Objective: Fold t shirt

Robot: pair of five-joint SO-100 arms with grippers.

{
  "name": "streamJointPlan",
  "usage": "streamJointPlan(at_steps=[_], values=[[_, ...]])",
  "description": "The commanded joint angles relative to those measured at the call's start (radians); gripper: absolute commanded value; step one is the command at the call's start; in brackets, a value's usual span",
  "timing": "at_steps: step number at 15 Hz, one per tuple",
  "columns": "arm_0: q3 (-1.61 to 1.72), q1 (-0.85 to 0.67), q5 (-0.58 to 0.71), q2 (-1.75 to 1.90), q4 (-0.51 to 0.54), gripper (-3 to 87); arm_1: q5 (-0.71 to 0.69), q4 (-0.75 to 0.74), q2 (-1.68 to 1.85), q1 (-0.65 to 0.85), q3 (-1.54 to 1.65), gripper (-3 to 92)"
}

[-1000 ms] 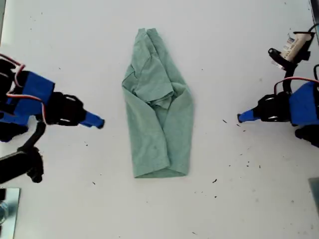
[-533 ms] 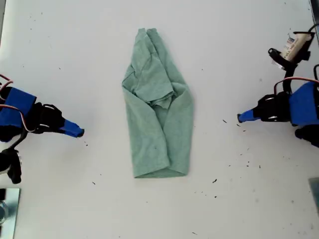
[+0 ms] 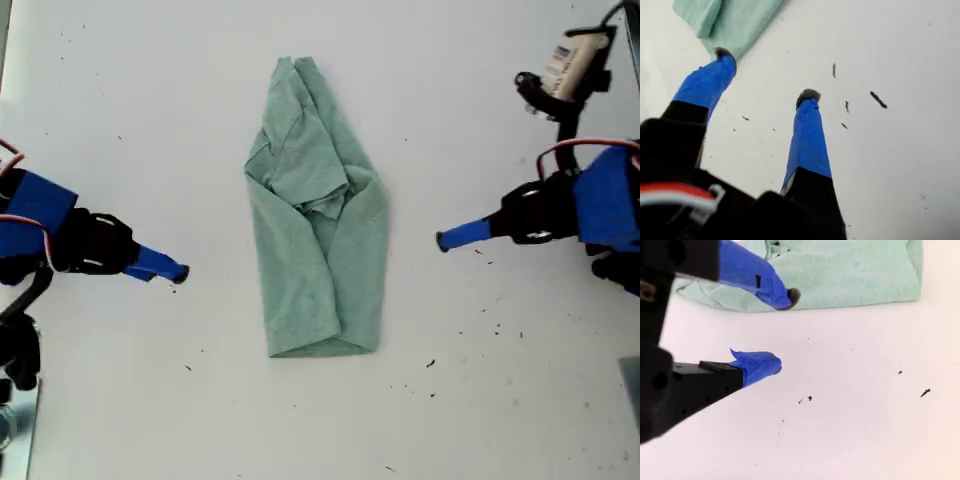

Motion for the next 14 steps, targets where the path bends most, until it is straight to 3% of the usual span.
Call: streamJointPlan(at_steps=[1,6,14], values=[[-0.607,0.028,0.109,-0.517,0.11,20.5,-0.025,-0.003,-0.457,-0.075,-0.465,30.5],[-1.158,0.003,0.253,-1.115,0.187,26.4,-0.012,0.117,-1.02,-0.178,-1.052,31.6],[-1.302,-0.038,0.275,-1.378,0.178,28.4,0.015,0.021,-1.287,-0.227,-1.092,32.5]])
